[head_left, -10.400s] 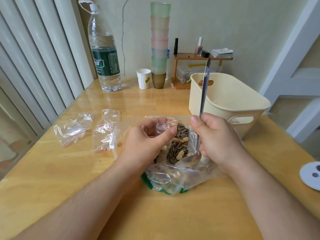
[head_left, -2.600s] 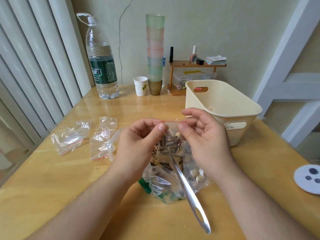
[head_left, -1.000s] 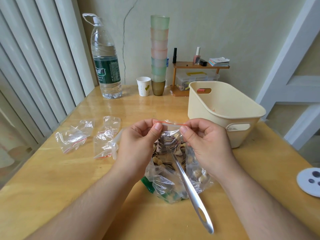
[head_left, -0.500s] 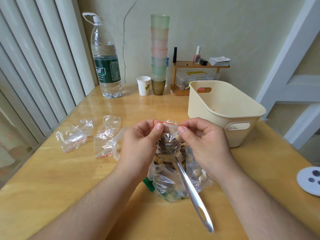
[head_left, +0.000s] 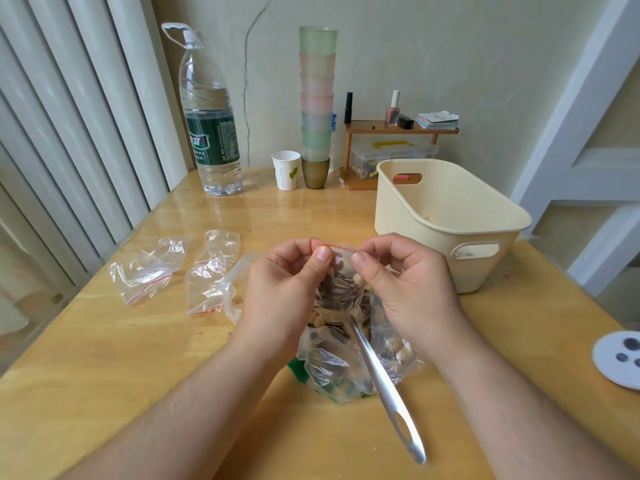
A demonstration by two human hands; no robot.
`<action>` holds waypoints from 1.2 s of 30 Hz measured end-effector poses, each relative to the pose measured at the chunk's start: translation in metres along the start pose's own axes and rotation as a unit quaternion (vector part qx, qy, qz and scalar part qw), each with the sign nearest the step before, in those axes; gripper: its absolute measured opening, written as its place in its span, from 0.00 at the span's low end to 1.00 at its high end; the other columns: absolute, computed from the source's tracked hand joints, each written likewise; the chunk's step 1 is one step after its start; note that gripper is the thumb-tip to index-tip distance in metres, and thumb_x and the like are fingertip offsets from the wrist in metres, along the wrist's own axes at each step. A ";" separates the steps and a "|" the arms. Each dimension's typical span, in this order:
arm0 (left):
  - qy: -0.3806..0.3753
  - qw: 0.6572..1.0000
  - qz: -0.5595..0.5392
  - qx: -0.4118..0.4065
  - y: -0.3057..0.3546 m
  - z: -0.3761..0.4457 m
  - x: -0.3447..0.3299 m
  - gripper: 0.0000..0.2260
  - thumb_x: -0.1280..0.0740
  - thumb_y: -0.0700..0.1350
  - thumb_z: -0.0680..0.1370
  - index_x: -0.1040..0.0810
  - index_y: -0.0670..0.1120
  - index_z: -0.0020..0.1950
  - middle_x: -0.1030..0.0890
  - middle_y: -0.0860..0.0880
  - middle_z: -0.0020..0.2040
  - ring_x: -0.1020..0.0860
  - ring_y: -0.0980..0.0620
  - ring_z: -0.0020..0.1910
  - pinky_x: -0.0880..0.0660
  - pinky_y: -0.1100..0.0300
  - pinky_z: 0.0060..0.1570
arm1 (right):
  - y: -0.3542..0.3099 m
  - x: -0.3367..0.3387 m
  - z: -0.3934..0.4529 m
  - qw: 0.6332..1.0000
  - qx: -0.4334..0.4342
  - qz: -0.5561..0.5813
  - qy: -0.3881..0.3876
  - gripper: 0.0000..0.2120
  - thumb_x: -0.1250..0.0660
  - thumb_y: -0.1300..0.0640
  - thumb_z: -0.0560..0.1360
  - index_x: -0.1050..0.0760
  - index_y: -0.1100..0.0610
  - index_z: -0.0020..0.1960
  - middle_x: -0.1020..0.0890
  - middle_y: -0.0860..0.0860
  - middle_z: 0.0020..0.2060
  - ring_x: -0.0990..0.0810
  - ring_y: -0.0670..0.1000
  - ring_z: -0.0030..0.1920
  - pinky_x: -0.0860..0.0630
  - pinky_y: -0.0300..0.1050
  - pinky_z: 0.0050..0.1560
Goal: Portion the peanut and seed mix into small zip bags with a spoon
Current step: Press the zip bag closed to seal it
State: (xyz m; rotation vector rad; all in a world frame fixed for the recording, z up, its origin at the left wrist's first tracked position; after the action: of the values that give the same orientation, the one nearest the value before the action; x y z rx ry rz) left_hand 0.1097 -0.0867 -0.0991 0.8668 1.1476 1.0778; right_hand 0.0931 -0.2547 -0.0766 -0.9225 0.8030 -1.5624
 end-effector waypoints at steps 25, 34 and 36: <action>-0.004 0.998 0.041 -0.044 0.007 -0.003 -0.002 0.07 0.31 0.37 0.82 0.18 0.44 0.45 0.13 0.44 0.43 0.17 0.51 0.43 0.20 0.59 0.47 | -0.001 -0.001 -0.002 0.998 0.018 -0.049 0.028 0.00 0.28 0.49 0.77 0.19 0.44 0.48 0.16 0.43 0.40 0.19 0.46 0.40 0.21 0.46 0.45; -0.049 0.996 0.052 -0.045 0.006 -0.003 -0.006 0.07 0.26 0.48 0.76 0.15 0.45 0.51 0.13 0.42 0.48 0.16 0.48 0.47 0.18 0.53 0.51 | -0.001 0.004 -0.001 0.999 0.005 -0.024 0.028 0.07 0.27 0.59 0.79 0.18 0.47 0.47 0.17 0.44 0.39 0.19 0.45 0.41 0.22 0.40 0.46; -0.046 0.997 0.041 -0.047 0.007 -0.003 -0.006 0.08 0.27 0.46 0.77 0.16 0.42 0.51 0.13 0.41 0.47 0.16 0.48 0.46 0.18 0.56 0.49 | -0.001 0.003 0.000 1.000 -0.001 -0.016 0.023 0.07 0.27 0.59 0.79 0.18 0.46 0.47 0.16 0.43 0.40 0.18 0.45 0.43 0.22 0.39 0.47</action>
State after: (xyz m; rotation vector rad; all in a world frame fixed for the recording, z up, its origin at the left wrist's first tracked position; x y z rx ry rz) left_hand 0.1050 -0.0910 -0.0915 0.8864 0.9839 1.1370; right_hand 0.0918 -0.2573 -0.0753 -0.9075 0.8251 -1.6147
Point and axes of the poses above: each hand's wrist, its own z-axis towards the middle knuckle, its own x-axis out of the back of the hand, y = z × x, the point moved 8 cm from there along z, towards the middle knuckle
